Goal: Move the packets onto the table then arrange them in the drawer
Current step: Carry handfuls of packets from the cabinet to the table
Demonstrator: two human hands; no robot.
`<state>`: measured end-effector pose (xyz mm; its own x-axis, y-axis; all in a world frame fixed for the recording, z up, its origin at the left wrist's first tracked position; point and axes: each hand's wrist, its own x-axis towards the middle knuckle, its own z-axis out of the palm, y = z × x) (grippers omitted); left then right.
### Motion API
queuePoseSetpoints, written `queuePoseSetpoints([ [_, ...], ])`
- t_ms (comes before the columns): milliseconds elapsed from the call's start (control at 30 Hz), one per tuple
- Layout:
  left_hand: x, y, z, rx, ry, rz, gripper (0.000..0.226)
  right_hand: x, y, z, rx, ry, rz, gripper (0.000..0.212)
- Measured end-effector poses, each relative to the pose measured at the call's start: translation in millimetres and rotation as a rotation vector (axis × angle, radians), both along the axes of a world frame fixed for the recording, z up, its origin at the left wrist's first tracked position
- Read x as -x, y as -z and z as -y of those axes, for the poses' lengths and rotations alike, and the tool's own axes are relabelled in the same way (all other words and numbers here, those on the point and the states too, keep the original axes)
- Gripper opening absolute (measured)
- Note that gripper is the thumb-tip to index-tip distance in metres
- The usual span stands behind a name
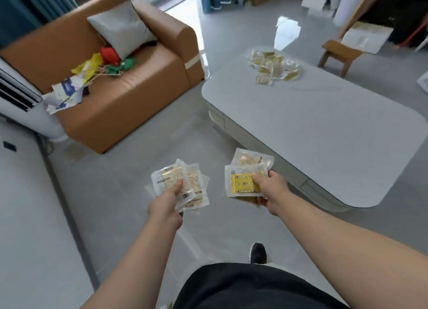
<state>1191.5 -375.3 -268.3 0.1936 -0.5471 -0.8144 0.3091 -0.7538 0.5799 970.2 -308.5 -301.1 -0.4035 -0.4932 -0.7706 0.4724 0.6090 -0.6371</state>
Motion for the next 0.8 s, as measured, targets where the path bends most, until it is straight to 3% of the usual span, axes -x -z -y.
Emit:
queuePoseSetpoints([
  [567,267.0,58.8,268.1,-0.039,0.489,0.062,0.048,216.3,41.8,177.5,-0.129,0.501,-0.098,0.009],
  [733,339.7,103.6,350.2,-0.049,0.535,0.082,0.129,272.1,41.9,229.0,-0.143,0.553,-0.122,0.008],
  [800,378.2,86.1,363.5,-0.046,0.584,0.065,0.126,301.0,46.1,246.5,-0.151,0.563,-0.118,0.008],
])
